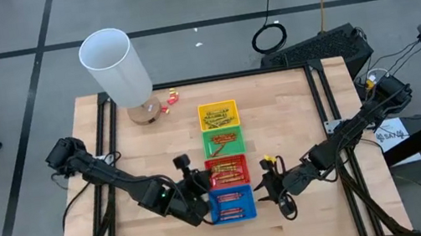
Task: Sort crayons
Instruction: Put the green crayon into the yellow bin
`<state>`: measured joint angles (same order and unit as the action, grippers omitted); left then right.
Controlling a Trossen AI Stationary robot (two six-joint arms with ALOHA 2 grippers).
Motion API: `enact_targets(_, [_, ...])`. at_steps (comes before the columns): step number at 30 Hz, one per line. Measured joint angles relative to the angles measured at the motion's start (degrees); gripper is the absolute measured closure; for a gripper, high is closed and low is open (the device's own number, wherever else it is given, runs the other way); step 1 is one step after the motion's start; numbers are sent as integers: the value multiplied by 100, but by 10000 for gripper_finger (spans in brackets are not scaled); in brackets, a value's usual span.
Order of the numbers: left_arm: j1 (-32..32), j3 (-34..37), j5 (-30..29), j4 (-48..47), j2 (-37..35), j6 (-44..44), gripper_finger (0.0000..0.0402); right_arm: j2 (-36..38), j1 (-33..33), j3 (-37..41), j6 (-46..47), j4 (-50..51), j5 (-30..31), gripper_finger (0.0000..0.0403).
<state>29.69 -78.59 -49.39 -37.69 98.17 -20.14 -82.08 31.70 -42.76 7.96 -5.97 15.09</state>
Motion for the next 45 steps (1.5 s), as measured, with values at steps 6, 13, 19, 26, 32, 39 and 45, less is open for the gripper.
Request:
enact_targets(6, [0, 0, 487, 2, 0, -1288, 388, -90, 14, 0, 458, -45, 9, 268])
enact_targets(13, [0, 0, 1071, 352, 0, -3334, 388, -414, 148, 0, 619, -519, 131, 268])
enact_targets(19, [0, 0, 1192, 906, 0, -4605, 388, -439, 387, 0, 633, -695, 481, 268])
enact_targets(26, [0, 0, 1280, 1537, 0, -4652, 388, -439, 669, 0, 637, -758, 611, 268])
enact_targets(32, [0, 0, 1283, 1633, 0, -4362, 388, -439, 851, 0, 633, -780, 905, 268])
enact_targets(39, [-136, 0, 1026, 1620, 0, -4349, 388, -439, 905, 0, 480, -787, 914, 268])
enact_targets(45, [-511, 0, 949, 1556, 2, -2342, 388, -439, 903, 0, 168, -603, 899, 268])
